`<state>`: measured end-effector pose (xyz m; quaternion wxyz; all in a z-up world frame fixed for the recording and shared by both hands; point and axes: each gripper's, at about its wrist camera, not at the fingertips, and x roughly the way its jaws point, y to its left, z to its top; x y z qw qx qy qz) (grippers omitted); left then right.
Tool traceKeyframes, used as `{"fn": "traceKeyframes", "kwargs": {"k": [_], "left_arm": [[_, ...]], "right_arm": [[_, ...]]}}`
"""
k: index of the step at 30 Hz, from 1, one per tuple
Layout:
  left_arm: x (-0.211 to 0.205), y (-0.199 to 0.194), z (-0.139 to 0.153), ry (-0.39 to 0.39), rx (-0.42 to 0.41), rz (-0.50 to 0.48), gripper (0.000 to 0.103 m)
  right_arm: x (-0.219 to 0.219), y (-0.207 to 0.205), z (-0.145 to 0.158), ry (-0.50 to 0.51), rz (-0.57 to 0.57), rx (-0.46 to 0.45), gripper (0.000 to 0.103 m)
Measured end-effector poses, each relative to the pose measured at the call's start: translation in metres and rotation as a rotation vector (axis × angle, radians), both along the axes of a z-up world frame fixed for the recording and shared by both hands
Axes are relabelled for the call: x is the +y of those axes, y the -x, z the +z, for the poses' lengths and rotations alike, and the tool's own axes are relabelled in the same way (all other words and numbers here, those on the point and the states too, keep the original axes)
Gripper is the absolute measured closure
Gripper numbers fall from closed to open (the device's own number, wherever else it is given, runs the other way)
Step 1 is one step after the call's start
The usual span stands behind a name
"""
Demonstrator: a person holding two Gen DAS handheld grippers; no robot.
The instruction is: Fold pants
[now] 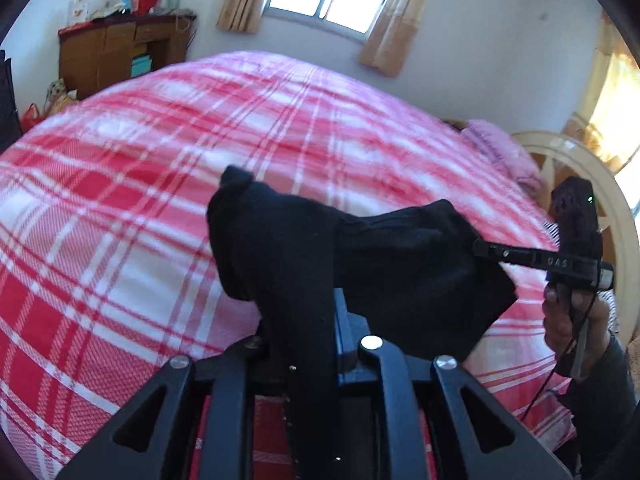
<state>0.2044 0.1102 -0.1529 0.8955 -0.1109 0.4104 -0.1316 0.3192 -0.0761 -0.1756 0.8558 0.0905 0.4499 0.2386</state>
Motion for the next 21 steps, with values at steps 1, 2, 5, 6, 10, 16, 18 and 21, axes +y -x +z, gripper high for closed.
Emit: {"fn": "traceKeyframes", "kwargs": {"k": [1, 2, 5, 6, 10, 16, 18, 21], "left_arm": [[-0.002, -0.001, -0.007, -0.038, 0.013, 0.014, 0.056], [-0.002, -0.003, -0.015, -0.087, 0.021, 0.045, 0.044], [0.004, -0.003, -0.020, -0.110, -0.023, 0.067, 0.028], [0.004, -0.002, -0.020, -0.114, -0.027, 0.065, 0.027], [0.009, 0.005, -0.017, -0.145, -0.025, 0.092, 0.021], [0.008, 0.018, -0.001, -0.193, -0.044, 0.156, 0.020], [0.004, 0.026, 0.008, -0.205, -0.075, 0.163, 0.020], [-0.006, 0.033, 0.021, -0.201, -0.111, 0.162, 0.020]], "right_arm": [[-0.005, -0.003, -0.010, -0.003, -0.025, 0.016, 0.072], [-0.009, -0.005, -0.017, -0.005, -0.047, 0.029, 0.055], [-0.027, -0.003, -0.028, -0.065, -0.093, 0.048, 0.042], [-0.033, 0.001, -0.027, -0.069, -0.108, 0.041, 0.042], [-0.045, 0.021, -0.016, 0.051, -0.214, -0.017, 0.041], [-0.081, 0.074, 0.016, 0.043, -0.308, -0.090, 0.041], [-0.085, 0.097, 0.027, 0.078, -0.320, -0.121, 0.041], [-0.082, 0.127, 0.043, 0.132, -0.312, -0.158, 0.041]]}}
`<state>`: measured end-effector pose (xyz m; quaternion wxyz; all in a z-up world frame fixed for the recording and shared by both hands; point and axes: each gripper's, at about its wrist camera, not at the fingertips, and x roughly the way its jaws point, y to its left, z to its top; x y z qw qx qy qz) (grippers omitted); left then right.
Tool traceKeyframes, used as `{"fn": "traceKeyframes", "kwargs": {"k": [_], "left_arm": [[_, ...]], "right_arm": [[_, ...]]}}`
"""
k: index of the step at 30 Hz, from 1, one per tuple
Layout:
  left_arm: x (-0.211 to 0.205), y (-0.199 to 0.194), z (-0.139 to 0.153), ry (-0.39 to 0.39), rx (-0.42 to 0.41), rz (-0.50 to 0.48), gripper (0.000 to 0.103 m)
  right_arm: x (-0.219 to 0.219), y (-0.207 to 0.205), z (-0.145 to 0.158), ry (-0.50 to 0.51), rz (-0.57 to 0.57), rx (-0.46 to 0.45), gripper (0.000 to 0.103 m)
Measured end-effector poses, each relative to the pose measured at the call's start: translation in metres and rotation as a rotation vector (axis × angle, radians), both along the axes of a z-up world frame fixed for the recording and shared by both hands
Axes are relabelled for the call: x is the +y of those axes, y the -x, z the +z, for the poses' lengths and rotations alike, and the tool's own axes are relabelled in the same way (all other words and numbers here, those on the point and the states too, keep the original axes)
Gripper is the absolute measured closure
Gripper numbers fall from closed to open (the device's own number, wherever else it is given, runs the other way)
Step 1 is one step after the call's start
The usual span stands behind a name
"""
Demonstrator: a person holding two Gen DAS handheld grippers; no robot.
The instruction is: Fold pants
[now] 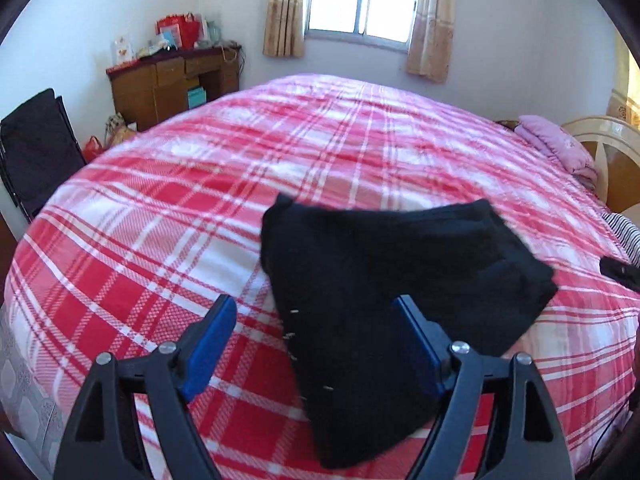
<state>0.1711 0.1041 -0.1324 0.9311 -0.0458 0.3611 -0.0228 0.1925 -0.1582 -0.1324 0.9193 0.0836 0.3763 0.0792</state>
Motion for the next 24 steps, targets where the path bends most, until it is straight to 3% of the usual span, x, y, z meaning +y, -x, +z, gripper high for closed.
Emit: {"fn": "traceKeyframes", "kwargs": {"k": [7, 13, 24], "left_arm": [[-0.027, 0.028, 0.047, -0.018, -0.133, -0.057, 0.020], [-0.036, 0.047, 0.078, -0.021, -0.241, -0.087, 0.020], [-0.039, 0.054, 0.087, -0.018, -0.277, -0.081, 0.013]], "right_arm": [[0.021, 0.068, 0.060, 0.092, 0.019, -0.187, 0.040], [0.037, 0.105, 0.096, 0.109, 0.031, -0.325, 0.033], [0.041, 0.117, 0.106, 0.119, 0.019, -0.371, 0.033]]}}
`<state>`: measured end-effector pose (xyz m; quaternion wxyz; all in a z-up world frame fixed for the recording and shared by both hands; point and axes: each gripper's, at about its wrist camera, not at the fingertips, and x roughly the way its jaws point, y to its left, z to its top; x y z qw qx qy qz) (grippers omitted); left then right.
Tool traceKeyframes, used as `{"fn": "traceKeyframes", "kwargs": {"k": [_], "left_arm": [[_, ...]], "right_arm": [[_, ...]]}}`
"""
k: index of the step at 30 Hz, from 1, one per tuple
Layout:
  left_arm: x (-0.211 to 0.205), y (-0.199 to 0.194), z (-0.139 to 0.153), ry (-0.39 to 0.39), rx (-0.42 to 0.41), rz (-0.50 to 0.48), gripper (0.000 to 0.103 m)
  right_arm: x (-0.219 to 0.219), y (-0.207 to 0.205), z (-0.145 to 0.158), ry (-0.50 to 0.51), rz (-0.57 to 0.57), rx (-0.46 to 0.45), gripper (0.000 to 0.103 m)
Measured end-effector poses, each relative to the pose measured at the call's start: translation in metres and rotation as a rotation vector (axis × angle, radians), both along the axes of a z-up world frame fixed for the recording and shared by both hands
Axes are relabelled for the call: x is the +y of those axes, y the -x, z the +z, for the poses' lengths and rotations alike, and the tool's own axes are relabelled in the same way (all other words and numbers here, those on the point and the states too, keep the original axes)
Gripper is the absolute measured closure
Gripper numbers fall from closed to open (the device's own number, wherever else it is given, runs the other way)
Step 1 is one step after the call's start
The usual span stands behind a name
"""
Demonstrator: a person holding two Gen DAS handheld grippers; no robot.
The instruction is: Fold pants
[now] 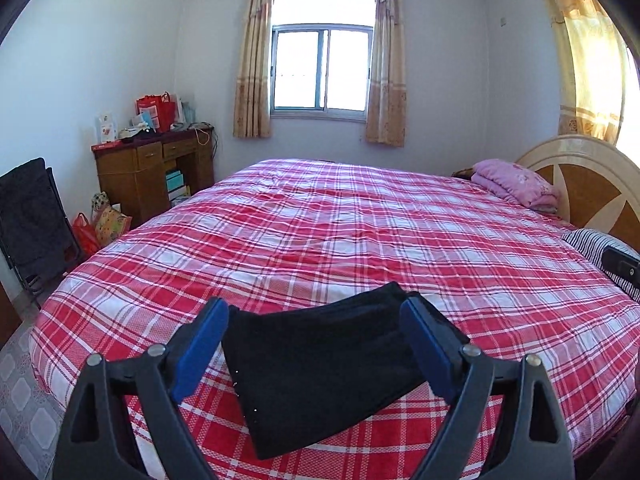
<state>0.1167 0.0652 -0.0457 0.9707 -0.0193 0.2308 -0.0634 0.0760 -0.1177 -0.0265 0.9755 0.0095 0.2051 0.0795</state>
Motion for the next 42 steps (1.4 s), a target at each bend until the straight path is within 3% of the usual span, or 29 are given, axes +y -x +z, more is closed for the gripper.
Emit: {"fn": "traceKeyframes", "kwargs": {"k": [26, 33, 42], "left_arm": [[0.0025, -0.0012, 0.0003, -0.002, 0.004, 0.013, 0.010], [0.0045, -0.0013, 0.0011, -0.011, -0.001, 0.031, 0.003], [0.0055, -0.0023, 0.0011, -0.013, 0.005, 0.043, 0.002]], "right_arm": [[0.0043, 0.0094, 0.0053, 0.018, 0.004, -0.035, 0.033], [0.0025, 0.0094, 0.0057, 0.019, 0.000, -0.039, 0.033], [0.0039, 0.0088, 0.0043, 0.026, -0.001, -0.038, 0.033]]}}
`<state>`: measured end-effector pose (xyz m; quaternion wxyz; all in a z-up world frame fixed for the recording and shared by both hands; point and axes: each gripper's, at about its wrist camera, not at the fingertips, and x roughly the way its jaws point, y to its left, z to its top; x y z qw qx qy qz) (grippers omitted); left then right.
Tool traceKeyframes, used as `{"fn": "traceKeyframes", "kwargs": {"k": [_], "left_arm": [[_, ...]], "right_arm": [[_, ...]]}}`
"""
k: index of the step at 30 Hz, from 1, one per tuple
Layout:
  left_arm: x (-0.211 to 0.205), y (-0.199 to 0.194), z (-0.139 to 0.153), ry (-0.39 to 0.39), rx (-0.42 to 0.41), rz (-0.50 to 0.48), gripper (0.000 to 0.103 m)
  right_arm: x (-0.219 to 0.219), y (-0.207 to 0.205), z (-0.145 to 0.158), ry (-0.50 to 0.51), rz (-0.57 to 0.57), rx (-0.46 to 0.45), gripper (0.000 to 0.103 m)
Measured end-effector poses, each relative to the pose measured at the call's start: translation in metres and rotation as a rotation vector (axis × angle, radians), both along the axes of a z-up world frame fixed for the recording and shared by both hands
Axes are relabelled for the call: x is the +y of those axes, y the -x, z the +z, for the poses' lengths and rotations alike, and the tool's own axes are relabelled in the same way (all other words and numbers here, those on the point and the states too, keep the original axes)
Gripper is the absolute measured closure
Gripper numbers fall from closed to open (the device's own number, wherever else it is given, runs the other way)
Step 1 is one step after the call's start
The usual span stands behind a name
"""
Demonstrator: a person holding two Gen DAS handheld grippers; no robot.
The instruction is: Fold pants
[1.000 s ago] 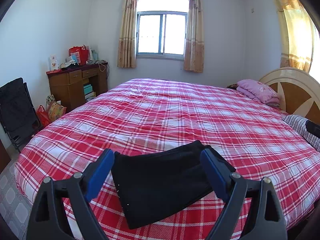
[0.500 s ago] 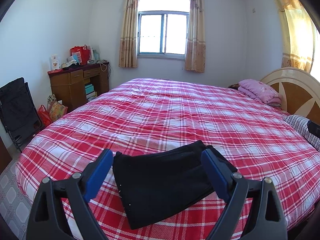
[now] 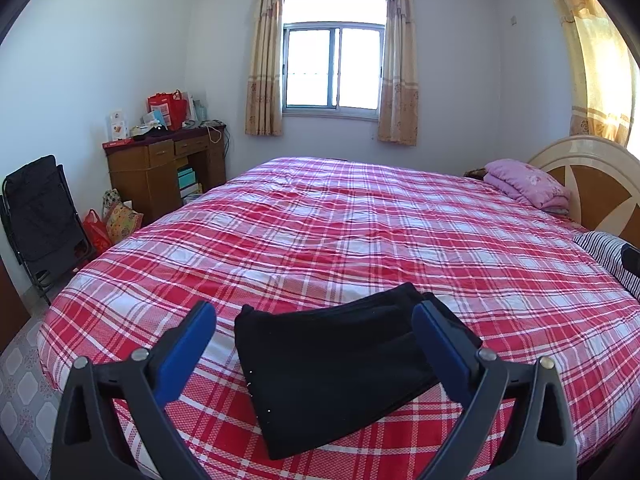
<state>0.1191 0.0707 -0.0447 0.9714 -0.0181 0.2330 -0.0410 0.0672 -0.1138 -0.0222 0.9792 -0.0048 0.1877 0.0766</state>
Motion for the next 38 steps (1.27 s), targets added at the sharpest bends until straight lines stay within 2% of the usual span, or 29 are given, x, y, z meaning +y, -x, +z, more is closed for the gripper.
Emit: {"fn": "traceKeyframes", "kwargs": {"k": [8, 14, 22, 26, 30, 38], "left_arm": [[-0.003, 0.001, 0.003, -0.019, -0.008, 0.012, 0.000], [-0.007, 0.005, 0.007, -0.046, -0.043, 0.021, 0.000], [-0.003, 0.007, 0.011, -0.024, -0.075, 0.046, 0.000], [-0.002, 0.005, 0.009, -0.045, -0.069, 0.088, 0.000], [0.000, 0.002, 0.004, -0.040, -0.045, 0.089, 0.000], [-0.001, 0.003, -0.001, -0.042, -0.051, 0.080, 0.000]], "right_arm": [[0.000, 0.001, 0.000, 0.003, 0.001, -0.003, 0.033], [0.001, 0.001, 0.001, 0.012, 0.001, -0.008, 0.033], [0.004, 0.004, 0.002, 0.021, 0.001, -0.017, 0.033], [0.005, 0.004, 0.001, 0.027, 0.003, -0.013, 0.033], [0.006, 0.004, 0.001, 0.032, 0.006, -0.011, 0.033], [0.007, 0.002, -0.001, 0.035, 0.005, -0.002, 0.033]]}}
